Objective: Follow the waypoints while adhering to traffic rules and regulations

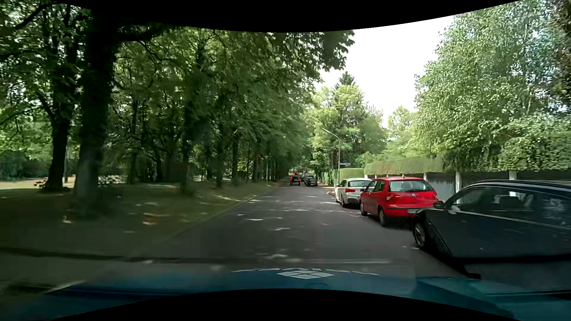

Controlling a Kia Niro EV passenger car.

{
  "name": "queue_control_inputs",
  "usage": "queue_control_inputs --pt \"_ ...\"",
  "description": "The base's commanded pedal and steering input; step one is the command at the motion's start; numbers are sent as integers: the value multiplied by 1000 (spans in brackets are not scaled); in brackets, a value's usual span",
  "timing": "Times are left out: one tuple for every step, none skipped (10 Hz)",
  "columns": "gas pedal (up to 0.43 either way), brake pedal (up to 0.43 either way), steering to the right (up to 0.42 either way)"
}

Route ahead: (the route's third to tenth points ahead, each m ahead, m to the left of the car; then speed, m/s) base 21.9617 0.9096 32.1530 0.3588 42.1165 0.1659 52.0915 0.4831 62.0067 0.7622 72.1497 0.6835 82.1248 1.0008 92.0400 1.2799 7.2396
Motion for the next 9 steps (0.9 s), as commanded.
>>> queue_control_inputs --pt "138 0 13" --pt "138 0 13" --pt "138 0 13" --pt "138 0 12" --pt "138 0 13" --pt "138 0 13" --pt "138 0 13" --pt "138 0 13" --pt "138 0 13"
